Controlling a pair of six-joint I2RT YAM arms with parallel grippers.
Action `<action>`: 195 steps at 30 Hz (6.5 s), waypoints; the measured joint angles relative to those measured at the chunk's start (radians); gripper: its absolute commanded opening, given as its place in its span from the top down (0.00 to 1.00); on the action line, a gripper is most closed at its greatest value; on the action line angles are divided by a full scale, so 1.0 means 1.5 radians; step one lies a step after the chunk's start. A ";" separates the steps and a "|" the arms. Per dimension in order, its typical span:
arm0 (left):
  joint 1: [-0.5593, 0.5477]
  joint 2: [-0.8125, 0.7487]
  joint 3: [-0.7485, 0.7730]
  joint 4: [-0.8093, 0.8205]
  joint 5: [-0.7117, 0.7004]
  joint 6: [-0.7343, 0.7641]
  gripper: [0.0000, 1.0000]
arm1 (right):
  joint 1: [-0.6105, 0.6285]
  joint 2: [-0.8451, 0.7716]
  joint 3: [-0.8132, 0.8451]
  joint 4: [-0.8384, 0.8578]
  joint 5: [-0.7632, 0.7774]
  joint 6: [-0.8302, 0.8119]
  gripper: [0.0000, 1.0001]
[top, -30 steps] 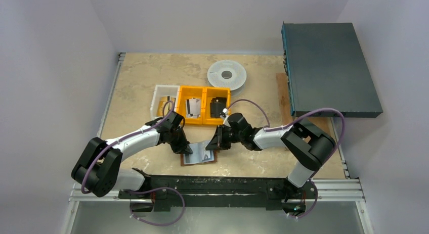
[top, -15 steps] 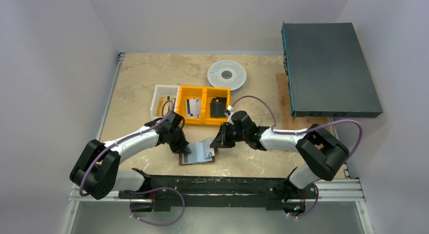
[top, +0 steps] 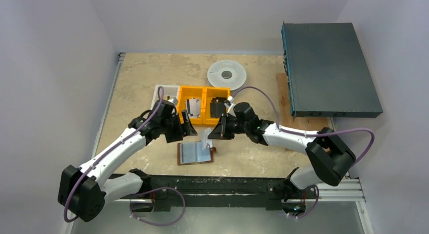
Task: Take the credit cards out of the card holder
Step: Remove the credit card from the card holder, then place the credit card in the storage box, then remove the credit card from the card holder.
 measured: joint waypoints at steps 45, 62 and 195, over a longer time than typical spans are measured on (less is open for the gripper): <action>0.075 -0.044 0.058 0.130 0.261 0.022 1.00 | -0.100 -0.063 0.125 -0.064 -0.127 -0.041 0.01; 0.075 0.320 0.414 -0.097 -0.103 0.103 1.00 | -0.100 -0.141 0.156 -0.261 0.058 -0.137 0.01; 0.106 -0.007 -0.128 -0.022 0.085 0.015 0.54 | 0.179 0.320 0.273 -0.134 0.179 -0.090 0.99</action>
